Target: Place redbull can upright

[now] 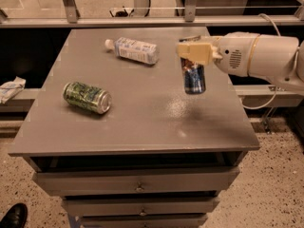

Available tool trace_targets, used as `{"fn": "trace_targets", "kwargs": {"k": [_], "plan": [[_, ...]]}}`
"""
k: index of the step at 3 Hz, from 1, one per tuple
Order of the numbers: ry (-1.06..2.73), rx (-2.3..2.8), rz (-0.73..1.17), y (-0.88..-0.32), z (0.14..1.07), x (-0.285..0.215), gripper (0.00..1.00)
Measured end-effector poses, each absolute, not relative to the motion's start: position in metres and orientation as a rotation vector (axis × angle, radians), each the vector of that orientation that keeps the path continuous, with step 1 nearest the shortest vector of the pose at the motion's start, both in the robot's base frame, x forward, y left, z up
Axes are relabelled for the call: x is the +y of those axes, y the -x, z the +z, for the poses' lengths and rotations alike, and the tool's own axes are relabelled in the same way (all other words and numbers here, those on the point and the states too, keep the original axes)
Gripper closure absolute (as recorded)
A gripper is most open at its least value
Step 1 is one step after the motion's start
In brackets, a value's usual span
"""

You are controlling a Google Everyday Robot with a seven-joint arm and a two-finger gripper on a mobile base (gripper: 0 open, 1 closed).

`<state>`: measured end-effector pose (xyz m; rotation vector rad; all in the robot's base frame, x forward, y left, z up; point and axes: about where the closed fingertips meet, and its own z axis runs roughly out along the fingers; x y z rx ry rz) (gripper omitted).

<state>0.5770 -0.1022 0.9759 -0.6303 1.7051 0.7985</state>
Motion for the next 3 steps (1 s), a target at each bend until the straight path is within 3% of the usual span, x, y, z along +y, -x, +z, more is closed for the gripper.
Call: {"fn": "trace_targets", "kwargs": {"k": [1,3], "plan": [[0.847,1.517,0.755,-0.5499,0.9869,-0.0705,1.0],[0.693,1.422,0.825,-0.5501,0.9829,-0.0802,1.0]]}}
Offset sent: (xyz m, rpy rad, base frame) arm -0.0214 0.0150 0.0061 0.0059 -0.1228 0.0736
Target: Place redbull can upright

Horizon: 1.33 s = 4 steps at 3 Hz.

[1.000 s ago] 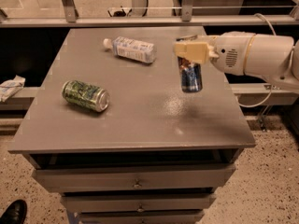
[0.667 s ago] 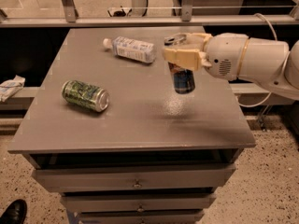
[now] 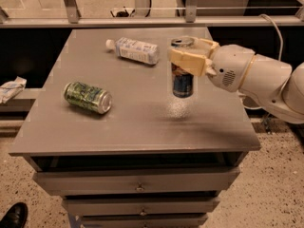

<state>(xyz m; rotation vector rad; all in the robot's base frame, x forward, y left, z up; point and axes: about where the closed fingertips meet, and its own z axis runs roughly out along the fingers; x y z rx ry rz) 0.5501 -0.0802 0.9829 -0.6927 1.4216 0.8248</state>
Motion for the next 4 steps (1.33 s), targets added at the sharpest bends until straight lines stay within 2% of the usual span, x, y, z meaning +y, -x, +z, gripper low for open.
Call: {"fn": "trace_targets", "kwargs": {"k": [2,4], "plan": [[0.65,1.215,0.881,-0.538,0.984,-0.075,1.0],[0.796,1.129,0.866,-0.528,0.959,-0.073,1.0]]}}
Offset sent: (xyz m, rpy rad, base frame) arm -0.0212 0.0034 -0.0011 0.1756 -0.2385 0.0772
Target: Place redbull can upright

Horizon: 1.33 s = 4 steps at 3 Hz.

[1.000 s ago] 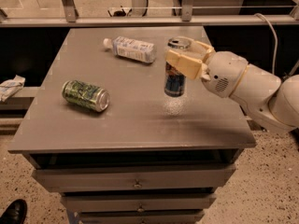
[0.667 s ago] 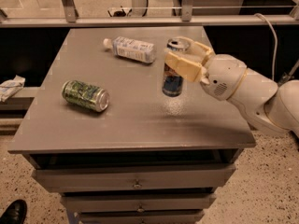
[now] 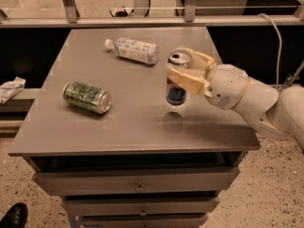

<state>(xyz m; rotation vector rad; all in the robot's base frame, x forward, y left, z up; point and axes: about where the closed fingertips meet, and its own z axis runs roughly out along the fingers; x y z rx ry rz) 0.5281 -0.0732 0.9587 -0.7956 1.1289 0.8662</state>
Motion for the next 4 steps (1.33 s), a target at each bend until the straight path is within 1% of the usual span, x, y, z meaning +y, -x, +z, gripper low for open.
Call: {"fn": "trace_targets", "kwargs": {"k": [2,3,4], "plan": [[0.827,1.147,0.899,-0.531,0.939,-0.071,1.0],[0.845,1.174,0.924,-0.533,0.931,-0.07,0.86],[0.865,1.196,0.939,-0.533,0.925,-0.072,0.55]]}}
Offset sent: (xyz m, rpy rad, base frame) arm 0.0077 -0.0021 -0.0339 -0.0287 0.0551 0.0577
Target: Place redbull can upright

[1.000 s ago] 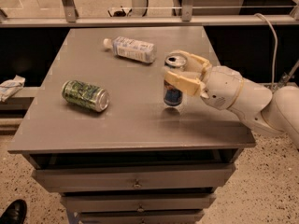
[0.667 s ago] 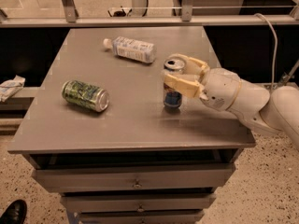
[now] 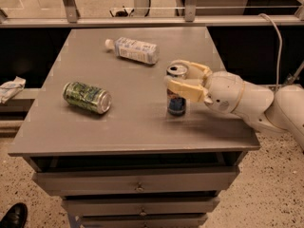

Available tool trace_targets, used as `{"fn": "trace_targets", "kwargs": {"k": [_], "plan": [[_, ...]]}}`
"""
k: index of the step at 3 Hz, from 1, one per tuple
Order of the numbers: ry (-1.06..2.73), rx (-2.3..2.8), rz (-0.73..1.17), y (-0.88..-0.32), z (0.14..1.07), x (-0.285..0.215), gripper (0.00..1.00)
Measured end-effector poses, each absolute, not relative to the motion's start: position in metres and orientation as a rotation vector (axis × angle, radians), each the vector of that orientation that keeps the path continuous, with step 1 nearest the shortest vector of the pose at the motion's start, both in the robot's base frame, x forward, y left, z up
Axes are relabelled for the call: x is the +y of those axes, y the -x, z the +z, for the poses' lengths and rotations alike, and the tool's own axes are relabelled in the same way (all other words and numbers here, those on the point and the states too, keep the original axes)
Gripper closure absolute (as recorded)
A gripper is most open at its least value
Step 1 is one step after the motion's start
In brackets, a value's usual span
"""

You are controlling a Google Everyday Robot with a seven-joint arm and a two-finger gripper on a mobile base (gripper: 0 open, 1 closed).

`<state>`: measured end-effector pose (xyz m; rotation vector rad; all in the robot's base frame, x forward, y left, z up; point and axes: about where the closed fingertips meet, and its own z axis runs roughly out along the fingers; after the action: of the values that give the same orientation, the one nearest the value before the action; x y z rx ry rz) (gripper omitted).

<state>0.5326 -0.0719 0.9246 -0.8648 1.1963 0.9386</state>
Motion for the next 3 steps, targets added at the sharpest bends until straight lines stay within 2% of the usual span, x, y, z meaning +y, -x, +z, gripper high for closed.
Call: {"fn": "trace_targets", "kwargs": {"k": [2,3], "plan": [[0.88,1.223,0.932,-0.526,0.921,-0.085,0.08],[0.882,1.254,0.908,-0.519,0.919,-0.101,0.0]]}}
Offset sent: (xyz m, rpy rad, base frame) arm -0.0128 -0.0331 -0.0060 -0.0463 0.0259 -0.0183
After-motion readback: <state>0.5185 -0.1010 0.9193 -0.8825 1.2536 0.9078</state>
